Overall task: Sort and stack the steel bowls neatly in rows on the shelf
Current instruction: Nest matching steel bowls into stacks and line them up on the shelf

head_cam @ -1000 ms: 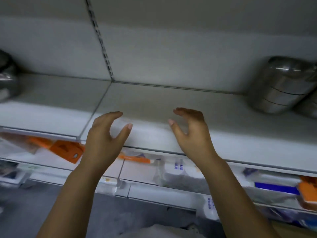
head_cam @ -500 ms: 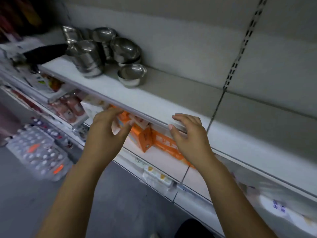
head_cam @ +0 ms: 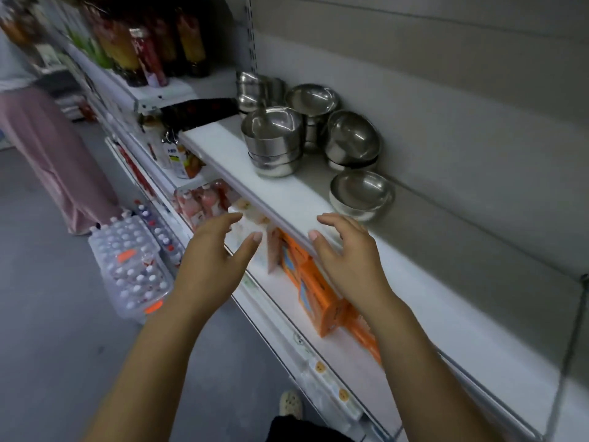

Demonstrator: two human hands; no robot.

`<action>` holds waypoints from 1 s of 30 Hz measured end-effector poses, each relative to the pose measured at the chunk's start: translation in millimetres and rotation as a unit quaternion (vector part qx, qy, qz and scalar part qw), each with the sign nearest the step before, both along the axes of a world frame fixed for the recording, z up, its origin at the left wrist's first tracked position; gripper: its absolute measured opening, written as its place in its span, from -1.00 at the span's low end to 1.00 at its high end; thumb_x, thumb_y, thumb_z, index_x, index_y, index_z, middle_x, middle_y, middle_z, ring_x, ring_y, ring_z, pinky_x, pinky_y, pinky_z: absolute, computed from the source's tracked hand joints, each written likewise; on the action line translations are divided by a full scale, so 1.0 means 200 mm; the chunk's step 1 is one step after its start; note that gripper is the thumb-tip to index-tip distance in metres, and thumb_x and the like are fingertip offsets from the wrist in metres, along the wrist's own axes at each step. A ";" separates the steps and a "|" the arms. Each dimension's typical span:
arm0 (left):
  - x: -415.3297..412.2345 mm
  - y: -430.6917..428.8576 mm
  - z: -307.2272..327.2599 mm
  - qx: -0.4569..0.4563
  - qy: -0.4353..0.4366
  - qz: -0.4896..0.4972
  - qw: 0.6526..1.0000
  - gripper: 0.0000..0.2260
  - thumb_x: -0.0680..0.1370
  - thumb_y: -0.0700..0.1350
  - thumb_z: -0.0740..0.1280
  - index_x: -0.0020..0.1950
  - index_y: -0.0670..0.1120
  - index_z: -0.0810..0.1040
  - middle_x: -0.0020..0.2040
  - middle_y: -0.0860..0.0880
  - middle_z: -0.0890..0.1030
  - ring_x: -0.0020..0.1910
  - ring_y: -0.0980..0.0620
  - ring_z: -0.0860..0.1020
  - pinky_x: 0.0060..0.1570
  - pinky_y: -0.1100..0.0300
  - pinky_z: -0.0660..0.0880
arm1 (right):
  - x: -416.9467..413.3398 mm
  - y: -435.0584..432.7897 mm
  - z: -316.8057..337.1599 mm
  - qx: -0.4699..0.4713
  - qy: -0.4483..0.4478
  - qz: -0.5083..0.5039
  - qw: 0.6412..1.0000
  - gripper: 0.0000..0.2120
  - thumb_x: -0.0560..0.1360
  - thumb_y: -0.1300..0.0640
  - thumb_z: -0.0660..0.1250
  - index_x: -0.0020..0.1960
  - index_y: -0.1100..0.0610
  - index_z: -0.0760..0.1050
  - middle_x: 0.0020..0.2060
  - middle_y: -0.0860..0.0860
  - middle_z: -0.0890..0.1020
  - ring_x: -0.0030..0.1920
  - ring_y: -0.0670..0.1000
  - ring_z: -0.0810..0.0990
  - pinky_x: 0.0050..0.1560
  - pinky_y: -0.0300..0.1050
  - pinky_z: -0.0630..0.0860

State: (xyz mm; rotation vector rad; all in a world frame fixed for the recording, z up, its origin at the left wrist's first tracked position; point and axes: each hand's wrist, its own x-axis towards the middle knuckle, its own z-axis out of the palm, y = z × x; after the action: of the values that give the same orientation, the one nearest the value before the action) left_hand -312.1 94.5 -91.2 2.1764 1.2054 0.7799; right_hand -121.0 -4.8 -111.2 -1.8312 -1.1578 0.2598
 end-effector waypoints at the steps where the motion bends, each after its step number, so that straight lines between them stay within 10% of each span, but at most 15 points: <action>1: 0.02 0.07 0.01 -0.004 -0.006 0.007 1.000 -0.53 0.60 0.11 0.36 0.45 -0.06 0.49 0.41 -0.04 0.54 0.34 0.01 0.51 0.20 0.32 0.35 | 0.01 0.09 0.02 0.004 0.014 0.007 1.000 -0.72 0.58 0.05 0.40 0.27 0.07 0.58 0.22 -0.10 0.59 0.30 -0.08 0.49 0.34 -0.33 0.32; 4: 0.09 0.29 0.04 -0.029 -0.048 0.016 0.998 -0.54 0.61 0.13 0.34 0.46 -0.04 0.49 0.40 0.01 0.53 0.28 0.15 0.47 0.10 0.53 0.33 | 0.04 0.32 0.08 0.003 0.075 0.009 0.997 -0.68 0.59 0.02 0.38 0.32 0.05 0.55 0.24 -0.08 0.57 0.26 -0.12 0.51 0.33 -0.18 0.42; 13: 0.31 0.77 0.00 -0.151 -0.176 -0.009 0.973 -0.20 0.44 0.28 0.42 0.60 0.05 0.24 0.55 0.05 0.37 0.43 0.10 0.40 0.38 -0.13 0.46 | 0.16 0.79 0.17 -0.008 0.138 -0.023 0.990 -0.50 0.63 -0.05 0.30 0.52 0.03 0.30 0.25 -0.13 0.55 0.24 -0.17 0.50 0.11 -0.43 0.30; 19: 0.48 1.02 0.00 -0.177 -0.213 -0.108 0.955 0.04 0.29 0.23 0.57 0.63 0.13 0.08 0.55 0.18 0.31 0.46 0.23 0.35 0.49 0.14 0.30 | 0.19 0.93 0.12 -0.015 0.172 -0.065 0.983 -0.46 0.65 -0.23 0.11 0.56 -0.07 0.20 0.46 -0.05 0.46 0.45 0.00 0.42 0.38 -0.12 0.32; 25: 0.61 1.23 -0.01 -0.158 -0.201 -0.212 0.943 0.07 0.15 0.22 0.68 0.54 0.18 0.20 0.34 0.29 0.49 0.31 0.37 0.47 0.30 0.28 0.46 | 0.17 1.08 0.17 0.019 0.197 -0.160 0.967 -0.58 0.65 -0.24 0.04 0.44 -0.13 0.34 0.34 -0.09 0.51 0.23 -0.07 0.48 0.14 -0.24 0.27; 30: 0.62 1.34 -0.03 -0.156 -0.197 -0.253 0.934 0.16 0.13 0.31 0.64 0.61 0.15 0.14 0.46 0.14 0.45 0.42 0.17 0.45 0.39 0.02 0.48 | 0.06 1.24 0.15 0.103 0.224 -0.263 0.933 -0.79 0.61 -0.26 0.07 0.02 -0.19 0.39 -0.10 -0.19 0.58 -0.18 -0.33 0.55 -0.22 -0.45 0.39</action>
State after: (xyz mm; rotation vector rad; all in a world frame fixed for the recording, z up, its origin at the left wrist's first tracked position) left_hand -188.8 362.0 -98.1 1.8297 0.4916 0.6958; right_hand -109.9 243.1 -82.2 -1.7035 -0.3432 0.2170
